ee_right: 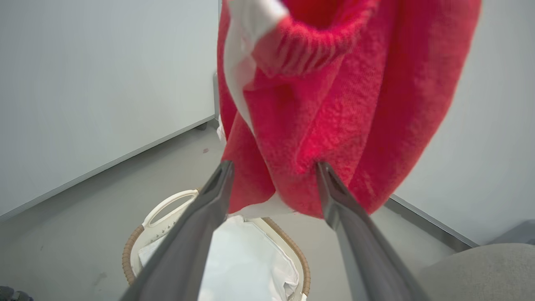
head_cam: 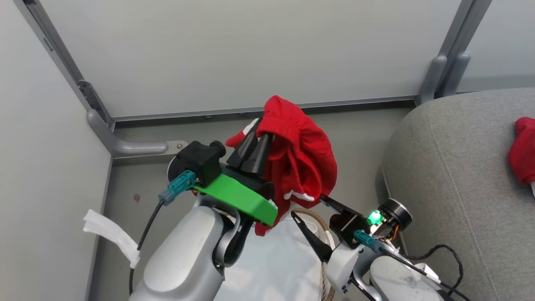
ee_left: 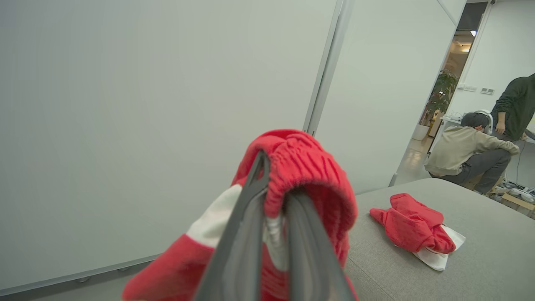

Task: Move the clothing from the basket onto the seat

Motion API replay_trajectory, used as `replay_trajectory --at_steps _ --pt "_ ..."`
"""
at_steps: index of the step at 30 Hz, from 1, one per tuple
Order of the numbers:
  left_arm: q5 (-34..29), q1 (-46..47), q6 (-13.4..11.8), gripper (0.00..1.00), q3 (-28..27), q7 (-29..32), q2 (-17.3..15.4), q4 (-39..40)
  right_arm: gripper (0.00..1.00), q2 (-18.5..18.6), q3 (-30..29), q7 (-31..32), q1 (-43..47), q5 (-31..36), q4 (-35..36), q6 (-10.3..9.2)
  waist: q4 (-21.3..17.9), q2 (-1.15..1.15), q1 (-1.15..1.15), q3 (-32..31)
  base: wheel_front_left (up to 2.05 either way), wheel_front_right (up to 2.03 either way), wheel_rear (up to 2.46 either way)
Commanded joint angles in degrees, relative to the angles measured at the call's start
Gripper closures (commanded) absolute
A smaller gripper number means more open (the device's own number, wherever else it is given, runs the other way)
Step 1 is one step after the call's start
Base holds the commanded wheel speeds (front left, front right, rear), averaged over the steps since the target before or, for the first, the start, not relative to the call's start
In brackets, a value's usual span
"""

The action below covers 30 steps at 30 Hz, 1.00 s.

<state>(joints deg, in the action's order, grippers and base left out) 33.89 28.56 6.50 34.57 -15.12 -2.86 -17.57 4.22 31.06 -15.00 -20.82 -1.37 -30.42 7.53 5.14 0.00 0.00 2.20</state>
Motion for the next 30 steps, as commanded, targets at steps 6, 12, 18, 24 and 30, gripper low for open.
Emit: replay_trajectory --at_steps 6,12,18,24,30 --pt "2.35 2.68 -0.93 1.00 4.89 -0.03 -0.11 0.66 0.00 -0.89 -1.43 -0.28 -4.30 3.97 -3.62 -0.08 2.35 0.00 0.00 0.60 0.00 0.00 0.00" --pt "3.61 3.71 -1.53 1.00 7.70 -0.03 -0.10 0.40 0.00 -1.21 -3.33 -0.28 -5.42 2.87 -2.04 -0.08 4.21 0.00 0.00 1.37 0.00 0.00 0.00" --pt "4.15 3.04 -1.97 1.00 8.73 -0.04 -0.09 -0.29 1.00 -1.12 -2.95 -0.28 -5.27 -2.33 -3.40 -0.08 5.15 0.00 0.00 1.25 0.00 0.00 0.00" --pt "3.36 1.50 -2.41 0.94 7.26 -0.03 -0.09 -1.32 1.00 -1.14 -3.81 -0.28 -2.98 -4.50 -3.74 -0.08 4.31 0.00 0.00 1.07 0.00 0.00 0.00" --pt "2.26 -0.31 -1.68 0.00 6.65 -0.01 -0.10 -5.16 1.00 -1.15 -7.37 -0.28 -0.07 -6.92 1.35 -0.08 1.74 0.00 0.00 1.40 0.00 0.00 0.00"
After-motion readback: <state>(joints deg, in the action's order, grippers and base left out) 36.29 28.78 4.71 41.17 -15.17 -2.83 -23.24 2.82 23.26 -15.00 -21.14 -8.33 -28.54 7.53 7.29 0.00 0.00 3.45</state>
